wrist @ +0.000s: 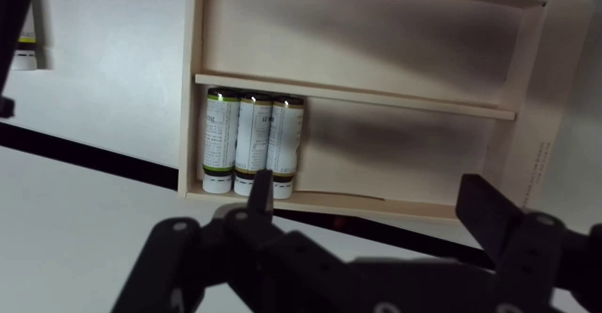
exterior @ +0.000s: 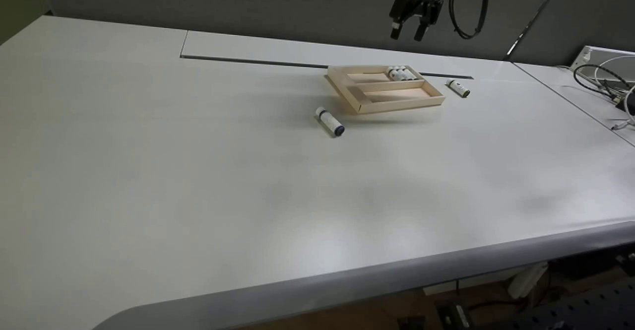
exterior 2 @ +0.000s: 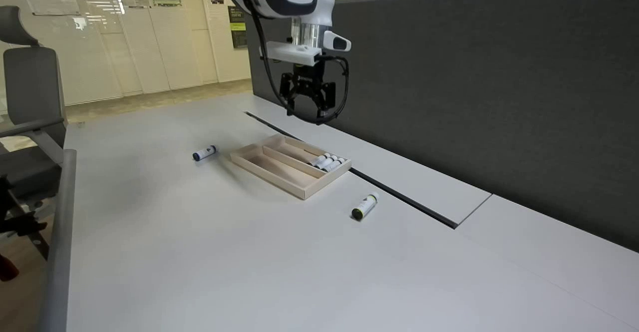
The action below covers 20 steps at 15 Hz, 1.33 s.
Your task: Remove one bottle from the tray and put it on the table
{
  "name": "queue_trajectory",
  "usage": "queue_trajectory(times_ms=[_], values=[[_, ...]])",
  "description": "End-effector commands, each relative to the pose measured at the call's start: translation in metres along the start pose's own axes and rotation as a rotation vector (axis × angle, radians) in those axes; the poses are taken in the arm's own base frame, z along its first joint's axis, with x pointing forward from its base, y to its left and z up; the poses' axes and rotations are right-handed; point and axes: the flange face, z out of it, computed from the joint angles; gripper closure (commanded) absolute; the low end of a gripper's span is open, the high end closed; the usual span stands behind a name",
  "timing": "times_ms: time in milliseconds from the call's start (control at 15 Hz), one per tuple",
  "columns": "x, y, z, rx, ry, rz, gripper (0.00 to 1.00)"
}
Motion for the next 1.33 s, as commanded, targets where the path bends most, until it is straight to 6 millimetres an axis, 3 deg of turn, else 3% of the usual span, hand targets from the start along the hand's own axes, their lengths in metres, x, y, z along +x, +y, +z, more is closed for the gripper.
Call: queue_trajectory(times_ms=[0, 467, 1267], values=[[0.014, 0.007, 0.022, 0.006, 0.045, 0.078, 0.00], [0.022, 0.004, 0.063, -0.004, 0.049, 0.085, 0.00], [0.022, 0.003, 0.094, -0.024, 0.013, 0.099, 0.00]])
